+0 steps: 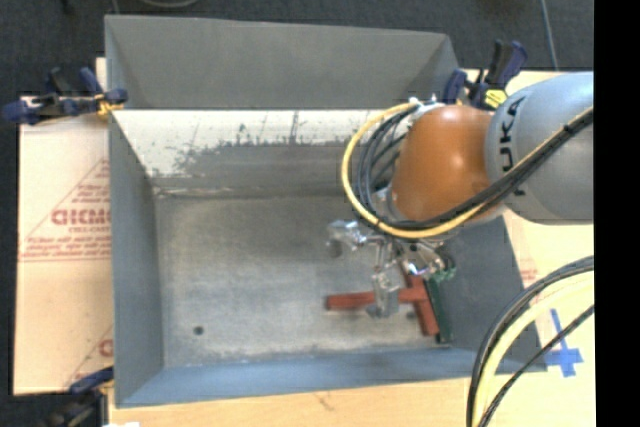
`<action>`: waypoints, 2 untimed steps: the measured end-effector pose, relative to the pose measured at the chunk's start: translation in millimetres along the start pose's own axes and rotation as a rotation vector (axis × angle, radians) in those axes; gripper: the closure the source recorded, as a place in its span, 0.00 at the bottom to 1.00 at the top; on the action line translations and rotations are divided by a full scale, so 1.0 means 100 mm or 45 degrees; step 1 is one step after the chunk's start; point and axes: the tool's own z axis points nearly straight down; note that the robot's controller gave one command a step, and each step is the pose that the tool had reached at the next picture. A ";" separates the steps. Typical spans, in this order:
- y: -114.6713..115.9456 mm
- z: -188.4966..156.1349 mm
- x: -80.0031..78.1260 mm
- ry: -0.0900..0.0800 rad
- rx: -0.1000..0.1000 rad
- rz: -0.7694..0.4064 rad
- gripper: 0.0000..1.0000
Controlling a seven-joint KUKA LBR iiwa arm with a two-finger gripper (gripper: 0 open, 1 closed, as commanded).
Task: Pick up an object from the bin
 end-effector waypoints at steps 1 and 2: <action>-0.15 0.35 0.38 0.005 -0.001 0.171 0.00; -0.15 0.34 0.37 0.003 0.001 0.165 1.00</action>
Offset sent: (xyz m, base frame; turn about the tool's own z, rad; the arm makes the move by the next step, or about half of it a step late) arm -0.0288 -0.0275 -0.0347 0.1346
